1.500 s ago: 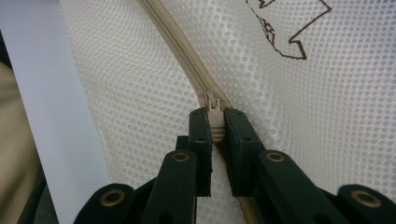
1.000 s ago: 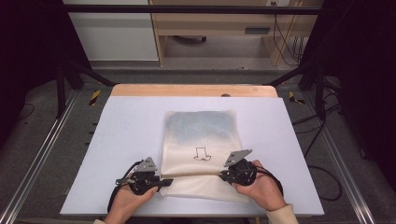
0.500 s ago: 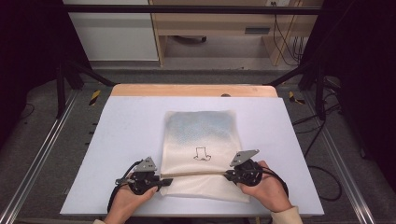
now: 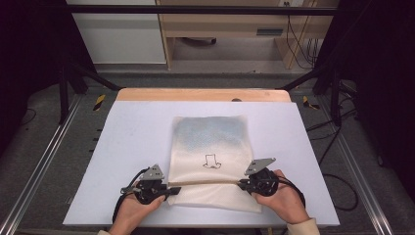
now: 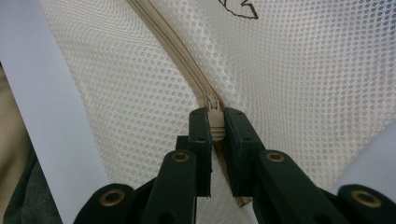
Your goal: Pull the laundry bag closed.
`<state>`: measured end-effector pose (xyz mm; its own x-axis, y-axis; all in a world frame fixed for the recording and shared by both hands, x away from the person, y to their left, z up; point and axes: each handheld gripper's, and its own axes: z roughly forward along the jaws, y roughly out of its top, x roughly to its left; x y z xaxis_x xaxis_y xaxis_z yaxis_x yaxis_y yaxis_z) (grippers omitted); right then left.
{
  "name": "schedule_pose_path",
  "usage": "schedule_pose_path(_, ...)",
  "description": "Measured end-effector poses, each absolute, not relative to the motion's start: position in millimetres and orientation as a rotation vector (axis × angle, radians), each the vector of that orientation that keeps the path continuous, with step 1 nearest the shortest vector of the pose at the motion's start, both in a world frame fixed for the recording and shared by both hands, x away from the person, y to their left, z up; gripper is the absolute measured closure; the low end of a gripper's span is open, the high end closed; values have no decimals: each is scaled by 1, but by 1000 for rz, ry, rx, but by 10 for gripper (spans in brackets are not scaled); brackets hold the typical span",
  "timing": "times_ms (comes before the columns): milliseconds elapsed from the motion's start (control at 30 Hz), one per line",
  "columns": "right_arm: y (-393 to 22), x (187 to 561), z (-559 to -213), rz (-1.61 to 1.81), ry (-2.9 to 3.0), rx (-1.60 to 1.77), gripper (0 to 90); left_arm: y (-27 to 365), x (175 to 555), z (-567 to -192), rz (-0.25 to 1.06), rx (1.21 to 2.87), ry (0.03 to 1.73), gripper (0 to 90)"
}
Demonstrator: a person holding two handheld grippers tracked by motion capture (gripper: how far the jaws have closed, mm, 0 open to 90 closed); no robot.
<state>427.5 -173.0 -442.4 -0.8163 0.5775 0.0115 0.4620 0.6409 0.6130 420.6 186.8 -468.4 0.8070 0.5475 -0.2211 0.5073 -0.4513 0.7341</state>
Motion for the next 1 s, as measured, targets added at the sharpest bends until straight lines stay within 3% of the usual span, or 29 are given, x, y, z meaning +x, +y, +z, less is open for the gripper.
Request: schedule_pose_path(1000,-191,421,-447,910,2662,898,822,188,421,-468,77,2143,778,852)
